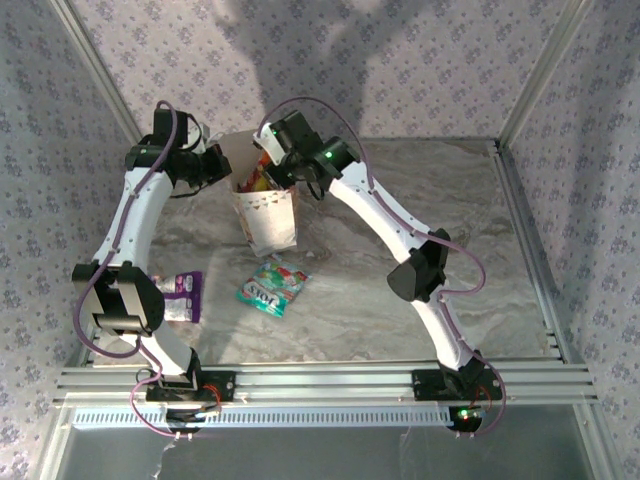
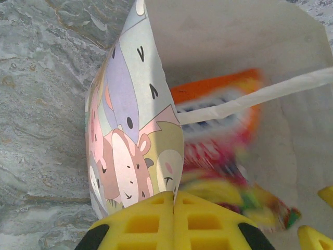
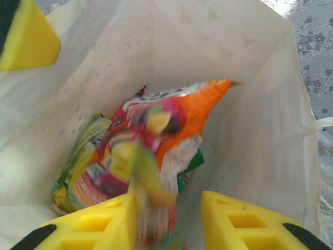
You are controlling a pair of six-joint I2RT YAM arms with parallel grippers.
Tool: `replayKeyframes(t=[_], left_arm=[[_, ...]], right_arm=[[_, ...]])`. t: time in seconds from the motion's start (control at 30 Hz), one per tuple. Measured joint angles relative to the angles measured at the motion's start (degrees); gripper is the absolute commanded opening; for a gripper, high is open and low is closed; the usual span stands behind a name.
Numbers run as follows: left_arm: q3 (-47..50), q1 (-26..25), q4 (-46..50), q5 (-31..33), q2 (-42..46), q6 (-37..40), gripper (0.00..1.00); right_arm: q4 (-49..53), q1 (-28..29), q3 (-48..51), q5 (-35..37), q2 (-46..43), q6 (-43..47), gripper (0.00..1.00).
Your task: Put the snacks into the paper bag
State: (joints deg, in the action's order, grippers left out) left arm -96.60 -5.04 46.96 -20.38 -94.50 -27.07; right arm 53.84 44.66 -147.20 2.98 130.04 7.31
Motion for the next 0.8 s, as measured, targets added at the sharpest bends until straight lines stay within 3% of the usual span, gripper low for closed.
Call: replayKeyframes(t=[0.5, 0.8], left_arm=[[-0.8, -0.5, 1.6, 0.2, -0.1, 0.0, 0.04], [-1.1, -0.6, 2.5, 0.4, -0.1, 0.0, 0.06]], right_arm=[[0.4, -0.1, 0.1, -1.2, -0.3, -2.8, 0.39], [-1.0, 0.5, 6.1, -2.4, -7.8, -3.7, 0.39]])
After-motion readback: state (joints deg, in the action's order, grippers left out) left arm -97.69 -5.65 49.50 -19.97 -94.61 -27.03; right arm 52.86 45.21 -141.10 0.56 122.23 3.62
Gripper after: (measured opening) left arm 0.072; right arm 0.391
